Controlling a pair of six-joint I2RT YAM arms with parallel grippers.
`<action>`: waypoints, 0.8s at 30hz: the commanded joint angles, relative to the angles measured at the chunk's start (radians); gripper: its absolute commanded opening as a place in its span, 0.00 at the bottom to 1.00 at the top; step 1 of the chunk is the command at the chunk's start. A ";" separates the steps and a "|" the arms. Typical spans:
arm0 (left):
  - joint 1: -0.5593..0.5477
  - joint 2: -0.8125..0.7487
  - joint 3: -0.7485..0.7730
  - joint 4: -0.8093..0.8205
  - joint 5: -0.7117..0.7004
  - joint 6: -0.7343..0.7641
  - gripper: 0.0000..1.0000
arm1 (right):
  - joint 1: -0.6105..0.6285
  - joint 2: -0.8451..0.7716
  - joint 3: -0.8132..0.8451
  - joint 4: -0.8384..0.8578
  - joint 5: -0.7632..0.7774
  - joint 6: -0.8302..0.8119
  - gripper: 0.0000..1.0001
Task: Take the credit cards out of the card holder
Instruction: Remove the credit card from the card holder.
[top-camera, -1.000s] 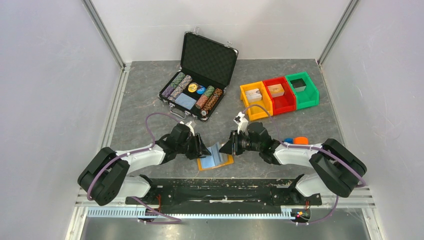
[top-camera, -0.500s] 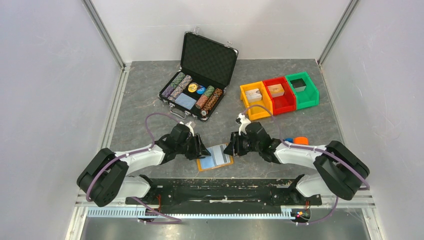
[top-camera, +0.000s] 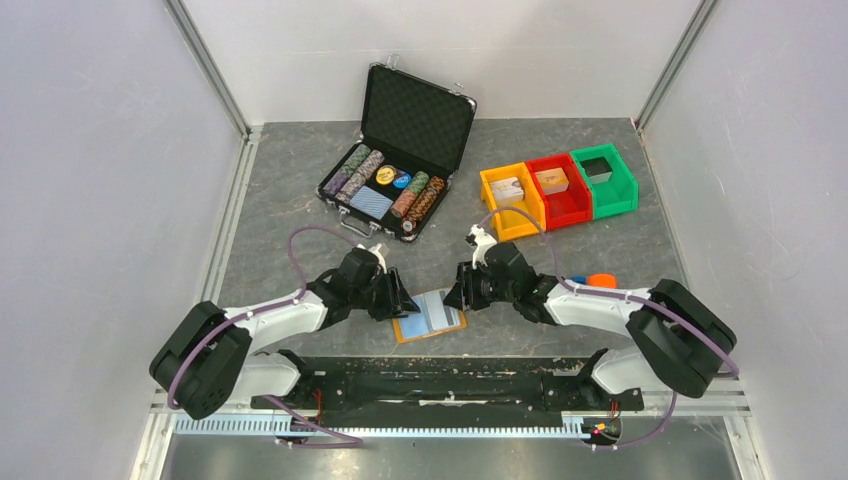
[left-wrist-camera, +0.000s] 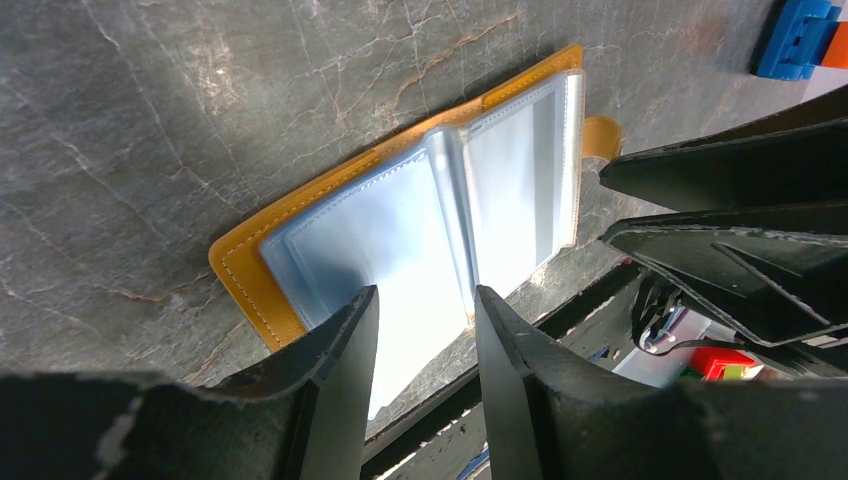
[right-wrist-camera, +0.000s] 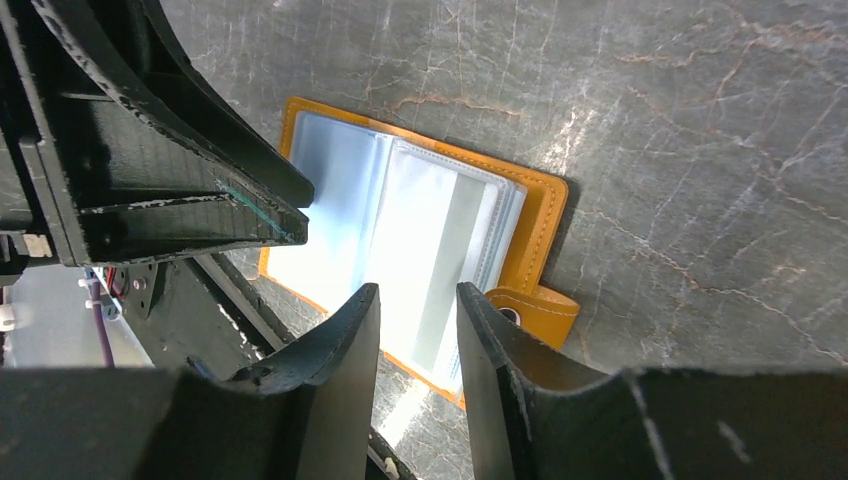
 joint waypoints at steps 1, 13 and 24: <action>0.002 0.002 -0.006 -0.016 -0.015 0.003 0.48 | 0.002 0.049 0.028 0.068 -0.039 0.022 0.36; 0.002 0.005 -0.009 -0.009 -0.012 0.000 0.48 | 0.007 0.094 0.025 0.060 -0.015 0.022 0.36; 0.002 0.005 -0.006 -0.010 -0.009 0.001 0.48 | 0.008 0.103 0.039 0.041 -0.028 0.019 0.36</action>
